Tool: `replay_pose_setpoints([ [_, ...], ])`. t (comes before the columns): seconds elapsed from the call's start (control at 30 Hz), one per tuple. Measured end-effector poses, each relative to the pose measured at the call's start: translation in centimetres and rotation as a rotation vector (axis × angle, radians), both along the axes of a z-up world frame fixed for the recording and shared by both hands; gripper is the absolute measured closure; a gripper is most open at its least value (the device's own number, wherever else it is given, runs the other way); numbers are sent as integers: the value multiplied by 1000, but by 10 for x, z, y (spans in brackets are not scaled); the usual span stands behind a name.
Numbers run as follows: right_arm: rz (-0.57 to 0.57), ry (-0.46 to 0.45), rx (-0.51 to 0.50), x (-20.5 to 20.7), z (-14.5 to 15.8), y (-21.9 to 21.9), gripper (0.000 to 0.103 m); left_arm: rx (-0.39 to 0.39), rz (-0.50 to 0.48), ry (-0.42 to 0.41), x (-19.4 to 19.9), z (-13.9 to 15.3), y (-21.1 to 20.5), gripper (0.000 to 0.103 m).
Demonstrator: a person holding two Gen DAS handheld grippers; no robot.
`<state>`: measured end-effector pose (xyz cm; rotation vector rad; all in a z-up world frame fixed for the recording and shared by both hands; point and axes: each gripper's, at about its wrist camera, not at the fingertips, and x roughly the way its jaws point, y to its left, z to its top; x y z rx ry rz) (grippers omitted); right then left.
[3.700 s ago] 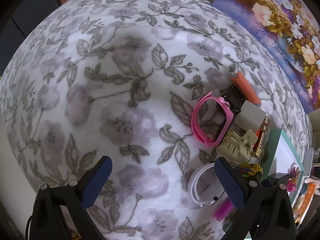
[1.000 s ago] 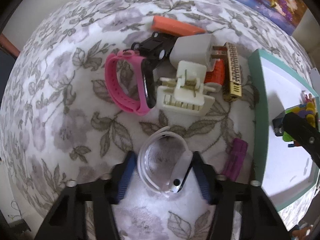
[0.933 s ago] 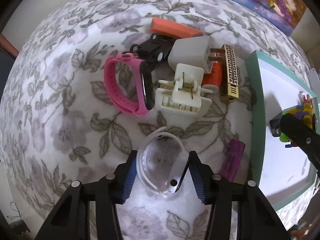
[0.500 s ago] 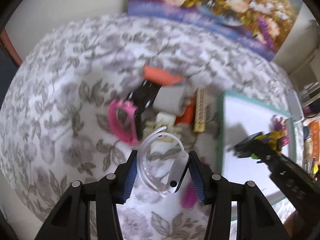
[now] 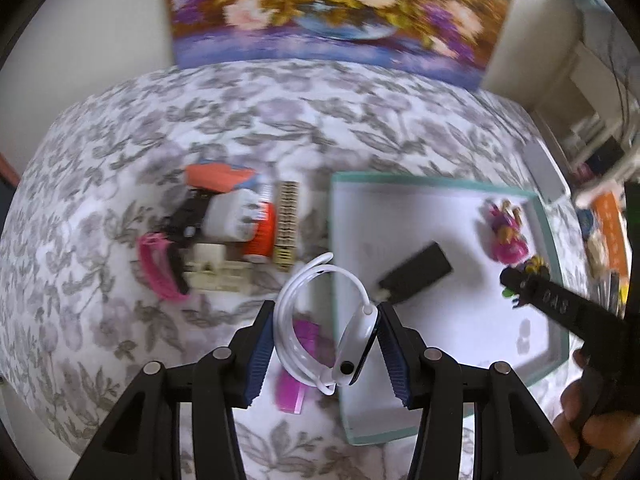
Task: Organize rigid objects
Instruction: 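Carry the spinner with the right tool while the left tool carries the white watch over the tray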
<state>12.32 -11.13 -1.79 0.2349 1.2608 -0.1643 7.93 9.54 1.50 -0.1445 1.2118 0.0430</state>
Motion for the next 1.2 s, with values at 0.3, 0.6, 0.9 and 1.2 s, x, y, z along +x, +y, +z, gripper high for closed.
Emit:
replay_pose_setpoints([
  [0.3, -76, 16, -30, 2, -5, -40, 64, 53, -103, 71, 6, -29, -49, 50],
  [0.6, -87, 29, -12, 7, -13, -51, 64, 68, -137, 77, 17, -42, -72, 50],
  [0.9, -92, 32, -1, 11, -18, -59, 64, 94, -202, 36, 26, -45, -95, 49],
  [1.2, -102, 44, 3, 11, -22, -61, 58, 104, -215, 34, 26, -48, -100, 40],
])
